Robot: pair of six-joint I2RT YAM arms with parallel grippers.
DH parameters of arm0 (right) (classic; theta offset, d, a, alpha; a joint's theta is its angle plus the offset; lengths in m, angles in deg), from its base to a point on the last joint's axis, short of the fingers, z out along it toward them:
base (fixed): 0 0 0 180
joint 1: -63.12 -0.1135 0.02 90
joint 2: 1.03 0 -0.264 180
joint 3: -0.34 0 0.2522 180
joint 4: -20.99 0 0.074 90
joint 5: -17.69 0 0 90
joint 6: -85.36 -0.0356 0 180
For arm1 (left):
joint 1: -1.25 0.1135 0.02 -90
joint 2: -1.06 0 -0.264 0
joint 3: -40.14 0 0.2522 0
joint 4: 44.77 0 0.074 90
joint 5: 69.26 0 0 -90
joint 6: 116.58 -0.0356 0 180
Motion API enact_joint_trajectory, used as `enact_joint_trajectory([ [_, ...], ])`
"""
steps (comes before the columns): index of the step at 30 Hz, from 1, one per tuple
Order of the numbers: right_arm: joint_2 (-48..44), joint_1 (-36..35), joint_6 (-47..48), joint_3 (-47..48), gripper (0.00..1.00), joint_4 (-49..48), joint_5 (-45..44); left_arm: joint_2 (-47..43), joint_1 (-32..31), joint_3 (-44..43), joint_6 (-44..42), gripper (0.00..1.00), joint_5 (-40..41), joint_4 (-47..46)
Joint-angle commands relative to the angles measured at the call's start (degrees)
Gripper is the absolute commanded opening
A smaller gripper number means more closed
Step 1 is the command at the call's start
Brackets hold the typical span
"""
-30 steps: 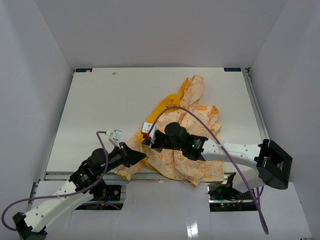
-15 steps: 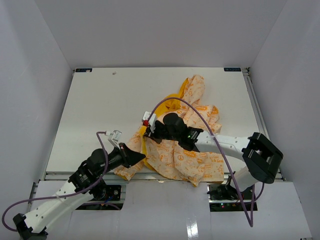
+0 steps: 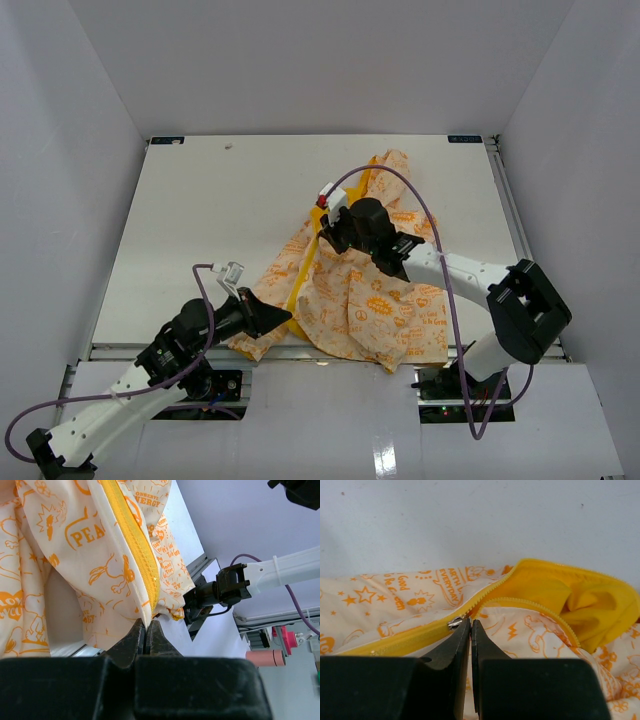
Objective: Zip up the jacket
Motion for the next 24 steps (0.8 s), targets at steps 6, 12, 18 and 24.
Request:
enact_joint_trajectory([
  [6, -0.73, 10.14, -2.77, 6.19, 0.08, 1.36, -11.35, 1.24, -0.83, -3.22, -0.93, 0.0, 0.29, 3.19],
  [12, 1.91, 15.47, -3.22, 11.28, 0.08, 3.99, -9.79, -1.53, -0.79, -7.4, -1.06, 0.0, 12.88, 9.28],
  [18, 5.37, 19.92, -3.19, 13.65, 0.08, 3.9, -10.12, -4.03, -0.82, -14.05, -1.31, 0.0, 26.65, 15.68],
  [24, 7.42, 24.9, -4.62, 15.79, 0.08, 3.82, -9.05, -4.95, -0.79, -18.42, -1.76, 0.0, 32.83, 21.58],
])
